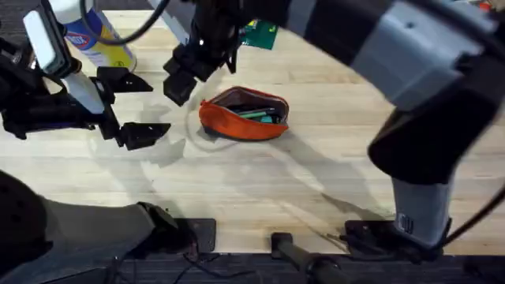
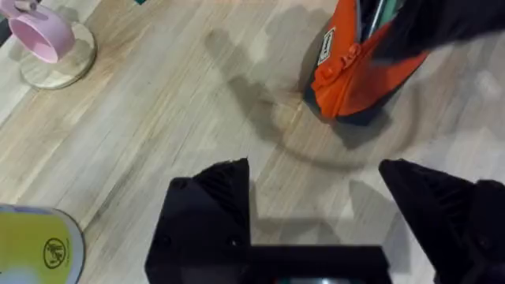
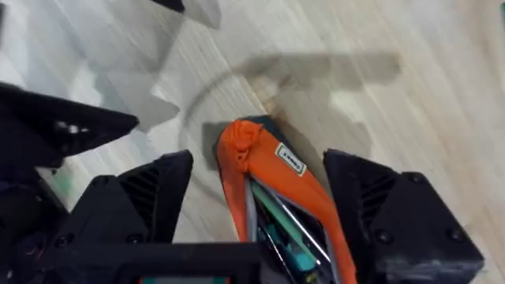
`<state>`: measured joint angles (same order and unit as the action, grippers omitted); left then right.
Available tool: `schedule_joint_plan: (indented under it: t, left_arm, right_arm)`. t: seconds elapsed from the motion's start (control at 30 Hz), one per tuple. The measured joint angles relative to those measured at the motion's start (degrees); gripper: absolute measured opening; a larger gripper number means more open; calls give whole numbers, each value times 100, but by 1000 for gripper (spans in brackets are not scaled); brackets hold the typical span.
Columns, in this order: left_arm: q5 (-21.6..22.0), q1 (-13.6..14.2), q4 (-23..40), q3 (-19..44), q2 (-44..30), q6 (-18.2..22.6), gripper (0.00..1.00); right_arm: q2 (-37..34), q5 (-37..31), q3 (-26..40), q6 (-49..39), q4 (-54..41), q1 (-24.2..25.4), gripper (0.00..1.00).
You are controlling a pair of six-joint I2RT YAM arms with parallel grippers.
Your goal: Unzip the bag, pick up the pens from the table one at a time and place them inside, then zip the bag closed.
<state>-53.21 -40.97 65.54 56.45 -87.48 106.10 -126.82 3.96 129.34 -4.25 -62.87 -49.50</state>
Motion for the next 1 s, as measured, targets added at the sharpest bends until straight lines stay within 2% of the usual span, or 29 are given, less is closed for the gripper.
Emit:
schedule_joint_plan:
  t: [0.77,1.0]
  left_arm:
    - [0,0,0,0,0,0,993]
    - [0,0,0,0,0,0,993]
  right_arm:
    - [-783,295,-2,-49,22,-13,996]
    - [-783,296,-2,-48,24,-34,889]
